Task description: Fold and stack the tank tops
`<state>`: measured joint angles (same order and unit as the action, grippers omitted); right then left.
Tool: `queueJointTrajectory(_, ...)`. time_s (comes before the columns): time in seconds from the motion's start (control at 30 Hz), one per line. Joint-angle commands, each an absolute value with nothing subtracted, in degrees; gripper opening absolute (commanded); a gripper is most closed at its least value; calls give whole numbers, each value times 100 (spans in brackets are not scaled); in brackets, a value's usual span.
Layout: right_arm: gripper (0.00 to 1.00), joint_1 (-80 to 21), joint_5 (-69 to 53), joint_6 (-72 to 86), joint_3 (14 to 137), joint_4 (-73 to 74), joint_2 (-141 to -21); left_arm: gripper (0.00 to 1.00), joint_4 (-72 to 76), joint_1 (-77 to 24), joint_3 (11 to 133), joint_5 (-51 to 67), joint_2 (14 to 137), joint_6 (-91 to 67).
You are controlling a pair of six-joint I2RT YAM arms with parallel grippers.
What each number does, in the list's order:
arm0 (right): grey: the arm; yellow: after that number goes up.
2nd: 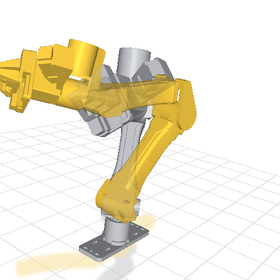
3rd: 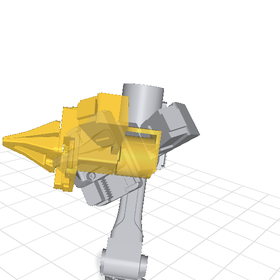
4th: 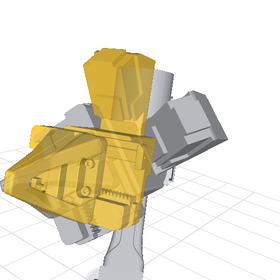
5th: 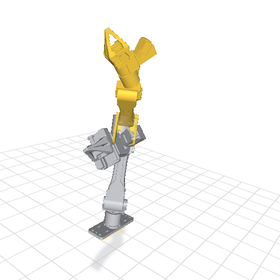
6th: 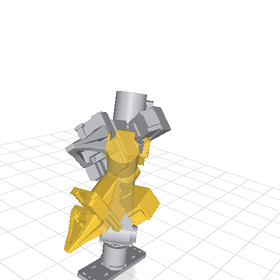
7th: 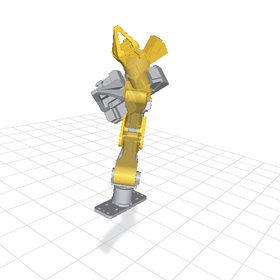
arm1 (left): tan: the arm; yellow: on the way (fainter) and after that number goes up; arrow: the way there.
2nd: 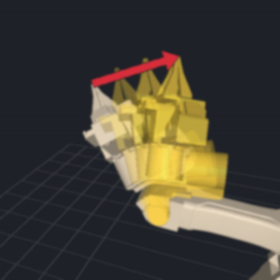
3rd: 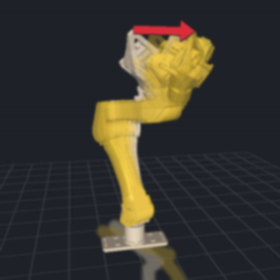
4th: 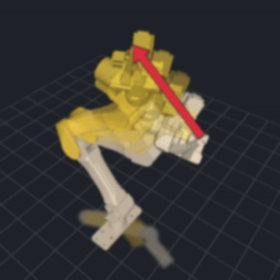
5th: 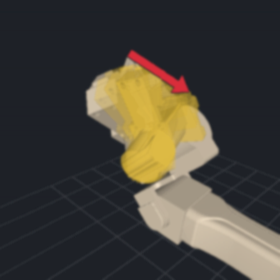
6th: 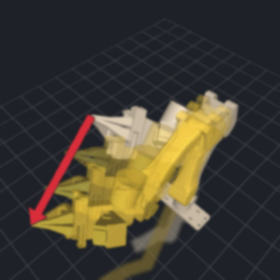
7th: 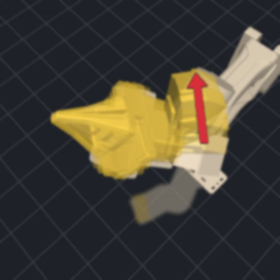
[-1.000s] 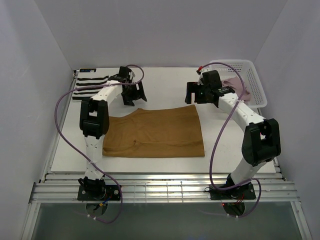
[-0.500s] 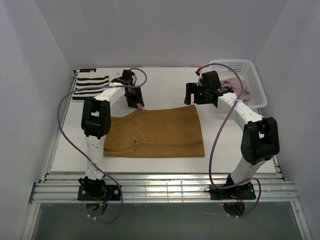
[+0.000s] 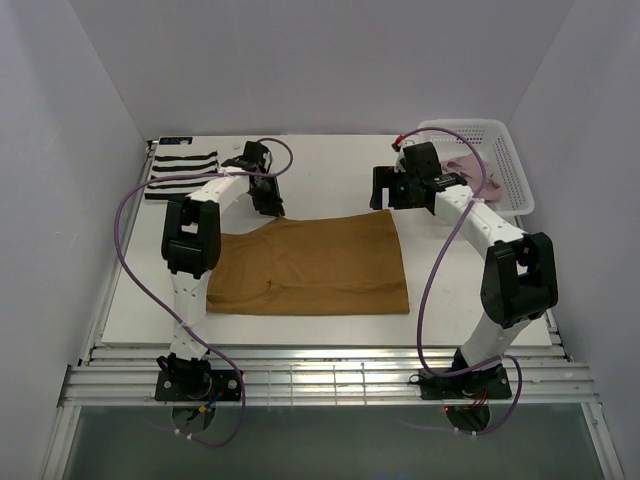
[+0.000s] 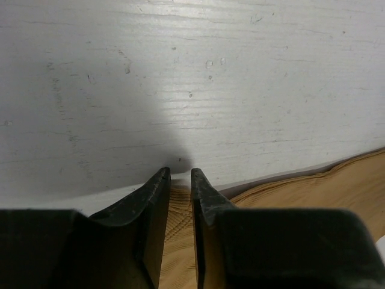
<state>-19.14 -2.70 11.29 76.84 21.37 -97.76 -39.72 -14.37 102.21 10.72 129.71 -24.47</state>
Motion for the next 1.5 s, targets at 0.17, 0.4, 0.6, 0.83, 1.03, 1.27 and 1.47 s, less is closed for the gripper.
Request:
queueJointTrajectory(0.17,90,-1890,-167,1011,7866,2171,-9861,37,-4333,-1468,9809,695,12727,-2443)
queueJointTrajectory(0.4,90,-1898,-167,1002,7875,2171,-9888,41,-4544,-1468,9809,141,12595,-2487)
queueJointTrajectory(0.6,90,-1890,-211,967,7858,2171,-9888,46,-4798,-1468,9984,-500,12630,-2496)
queueJointTrajectory(0.83,90,-1898,-281,967,7875,2171,-9940,48,-4694,-1485,10073,409,12700,-2461)
queueJointTrajectory(1.03,90,-1890,-299,967,7910,2171,-10055,49,-4149,-1503,9669,1467,12630,-2531)
queueJointTrajectory(1.27,90,-1890,-238,967,7910,2180,-10142,28,-3990,-1503,9694,1784,12726,-2637)
queueJointTrajectory(1.47,90,-1890,-167,958,7954,2197,-10239,0,-3894,-1503,9537,1468,12639,-2698)
